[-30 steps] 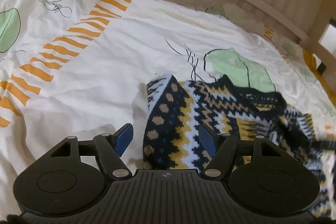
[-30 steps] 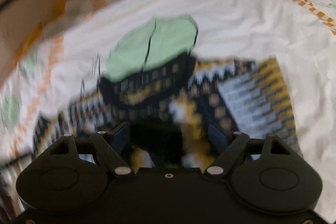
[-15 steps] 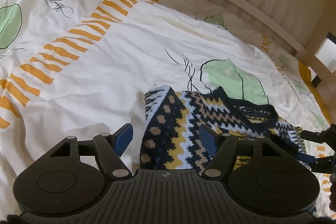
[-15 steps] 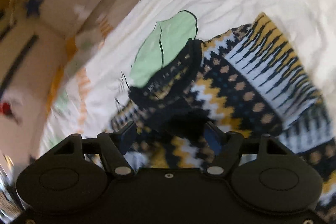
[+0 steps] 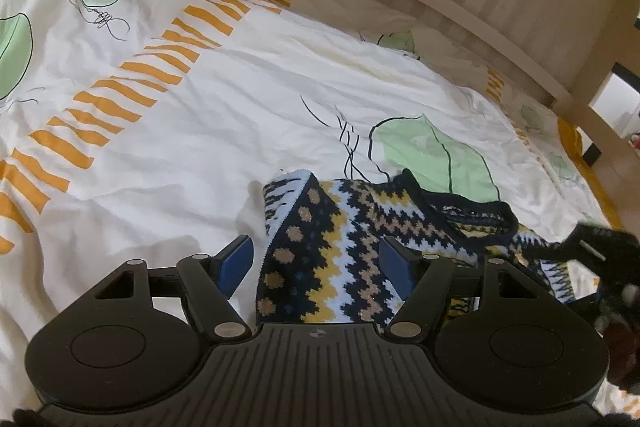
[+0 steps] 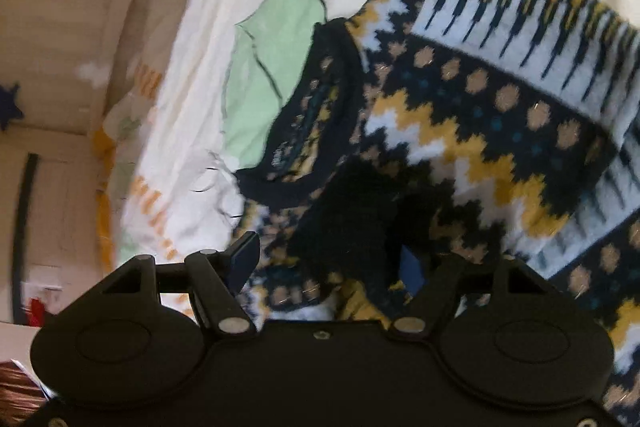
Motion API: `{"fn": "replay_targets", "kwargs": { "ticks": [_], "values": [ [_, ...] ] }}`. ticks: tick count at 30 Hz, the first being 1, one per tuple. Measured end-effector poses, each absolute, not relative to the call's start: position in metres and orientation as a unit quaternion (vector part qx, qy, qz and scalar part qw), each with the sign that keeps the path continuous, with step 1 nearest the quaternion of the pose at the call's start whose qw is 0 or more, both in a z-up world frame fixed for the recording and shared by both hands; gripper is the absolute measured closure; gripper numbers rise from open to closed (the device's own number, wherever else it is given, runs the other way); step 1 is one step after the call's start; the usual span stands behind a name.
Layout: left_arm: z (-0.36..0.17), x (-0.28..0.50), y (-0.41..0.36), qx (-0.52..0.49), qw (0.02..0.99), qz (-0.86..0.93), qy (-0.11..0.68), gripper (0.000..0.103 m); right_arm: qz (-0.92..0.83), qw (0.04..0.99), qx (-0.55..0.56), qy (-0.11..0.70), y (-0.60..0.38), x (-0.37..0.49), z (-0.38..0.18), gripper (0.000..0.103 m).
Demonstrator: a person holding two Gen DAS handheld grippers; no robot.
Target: Fold small clothes
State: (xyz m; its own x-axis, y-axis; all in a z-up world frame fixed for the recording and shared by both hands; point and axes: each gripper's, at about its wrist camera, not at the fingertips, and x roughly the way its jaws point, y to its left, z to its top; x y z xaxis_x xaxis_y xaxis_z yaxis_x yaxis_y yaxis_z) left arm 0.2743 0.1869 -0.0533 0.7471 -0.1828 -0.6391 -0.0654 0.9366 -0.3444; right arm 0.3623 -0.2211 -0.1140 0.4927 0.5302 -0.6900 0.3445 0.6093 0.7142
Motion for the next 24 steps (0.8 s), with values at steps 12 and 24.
{"fn": "replay_targets", "kwargs": {
  "ticks": [12,24],
  "values": [
    [-0.057,0.273,0.189,-0.174,0.916,-0.024,0.362,0.035,0.169,0.906,0.109,0.372,-0.212,0.342,-0.012,0.093],
    [-0.066,0.276,0.184,-0.148,0.913,-0.023,0.380,0.035,0.093,0.892,0.139,0.420,-0.271,0.335,-0.073,0.037]
  ]
}}
